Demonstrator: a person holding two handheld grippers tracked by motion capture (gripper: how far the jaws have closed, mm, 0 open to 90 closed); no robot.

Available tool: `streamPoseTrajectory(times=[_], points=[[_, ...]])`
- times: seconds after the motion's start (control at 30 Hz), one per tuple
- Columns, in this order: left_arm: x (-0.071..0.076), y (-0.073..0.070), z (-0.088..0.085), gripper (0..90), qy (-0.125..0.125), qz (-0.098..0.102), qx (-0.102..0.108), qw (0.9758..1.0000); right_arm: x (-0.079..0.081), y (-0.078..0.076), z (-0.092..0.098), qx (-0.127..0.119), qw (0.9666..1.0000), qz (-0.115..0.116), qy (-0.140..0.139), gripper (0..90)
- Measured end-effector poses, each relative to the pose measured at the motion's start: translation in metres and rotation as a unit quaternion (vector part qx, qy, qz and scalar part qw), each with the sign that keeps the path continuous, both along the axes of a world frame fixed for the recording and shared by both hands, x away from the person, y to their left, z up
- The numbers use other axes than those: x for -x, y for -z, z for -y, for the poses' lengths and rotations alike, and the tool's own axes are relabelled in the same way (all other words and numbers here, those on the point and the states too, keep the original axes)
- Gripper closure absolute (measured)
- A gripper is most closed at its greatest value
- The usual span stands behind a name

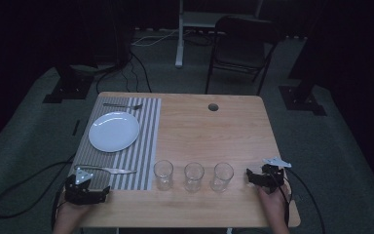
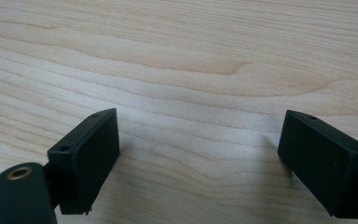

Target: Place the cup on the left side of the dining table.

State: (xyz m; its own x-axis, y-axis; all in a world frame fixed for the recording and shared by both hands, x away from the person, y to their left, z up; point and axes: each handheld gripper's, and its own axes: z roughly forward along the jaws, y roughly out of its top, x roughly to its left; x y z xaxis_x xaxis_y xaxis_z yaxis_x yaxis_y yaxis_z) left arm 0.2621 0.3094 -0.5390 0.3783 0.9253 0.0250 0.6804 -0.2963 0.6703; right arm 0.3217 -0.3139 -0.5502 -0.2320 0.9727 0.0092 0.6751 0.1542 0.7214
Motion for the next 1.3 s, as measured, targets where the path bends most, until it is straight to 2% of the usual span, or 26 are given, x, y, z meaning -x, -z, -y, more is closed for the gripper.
streamPoseTrajectory(times=[0.13, 0.23, 0.37, 0.4, 0.47, 0.57, 0.67, 0.77, 0.83, 0.87, 0.97, 1.17, 1.3], points=[[0.000, -0.001, 0.006, 1.1, 0.013, -0.001, -0.001, 0.9999, 0.000, 0.000, 0.000, 0.000, 1.0000, 0.000, 0.000, 12.2], [0.001, -0.002, 0.012, 1.1, 0.029, 0.001, 0.009, 0.9996, 0.000, 0.000, 0.000, 0.000, 1.0000, 0.000, 0.000, 12.2], [0.001, -0.003, 0.016, 1.2, 0.036, -0.002, 0.016, 0.9992, 0.000, 0.000, 0.000, 0.000, 1.0000, 0.000, 0.000, 12.2], [0.000, -0.003, 0.018, 1.2, 0.041, -0.012, 0.016, 0.9990, 0.000, 0.000, 0.000, 0.000, 1.0000, 0.000, 0.000, 12.2], [0.000, -0.003, 0.020, 1.2, 0.046, -0.016, 0.019, 0.9986, 0.000, 0.000, 0.000, 0.000, 1.0000, 0.000, 0.000, 12.2], [0.001, -0.003, 0.023, 1.1, 0.049, -0.012, 0.015, 0.9986, 0.000, 0.000, 0.000, 0.000, 1.0000, 0.000, 0.000, 12.2], [0.001, -0.006, 0.028, 1.2, 0.058, -0.005, 0.020, 0.9981, 0.000, 0.000, 0.000, 0.000, 1.0000, 0.000, 0.000, 12.2], [0.002, -0.009, 0.038, 1.2, 0.075, 0.002, 0.021, 0.9970, 0.000, 0.000, 0.000, 0.000, 1.0000, 0.000, 0.000, 12.2], [0.001, -0.009, 0.041, 1.2, 0.082, -0.002, 0.024, 0.9963, 0.000, 0.000, 0.000, 0.000, 1.0000, 0.000, 0.000, 12.2], [0.001, -0.009, 0.046, 1.2, 0.093, -0.011, 0.023, 0.9953, 0.000, 0.000, 0.000, 0.000, 1.0000, 0.000, 0.000, 12.2], [0.002, -0.008, 0.053, 1.2, 0.107, -0.014, 0.022, 0.9939, 0.000, 0.000, 0.000, 0.000, 1.0000, 0.000, 0.000, 12.2], [0.002, -0.011, 0.066, 1.2, 0.130, -0.003, 0.034, 0.9910, 0.000, 0.000, 0.000, 0.000, 1.0000, 0.000, 0.000, 12.2], [0.002, -0.012, 0.074, 1.2, 0.141, 0.002, 0.034, 0.9895, 0.000, 0.000, 0.000, 0.000, 1.0000, 0.000, 0.000, 12.2]])
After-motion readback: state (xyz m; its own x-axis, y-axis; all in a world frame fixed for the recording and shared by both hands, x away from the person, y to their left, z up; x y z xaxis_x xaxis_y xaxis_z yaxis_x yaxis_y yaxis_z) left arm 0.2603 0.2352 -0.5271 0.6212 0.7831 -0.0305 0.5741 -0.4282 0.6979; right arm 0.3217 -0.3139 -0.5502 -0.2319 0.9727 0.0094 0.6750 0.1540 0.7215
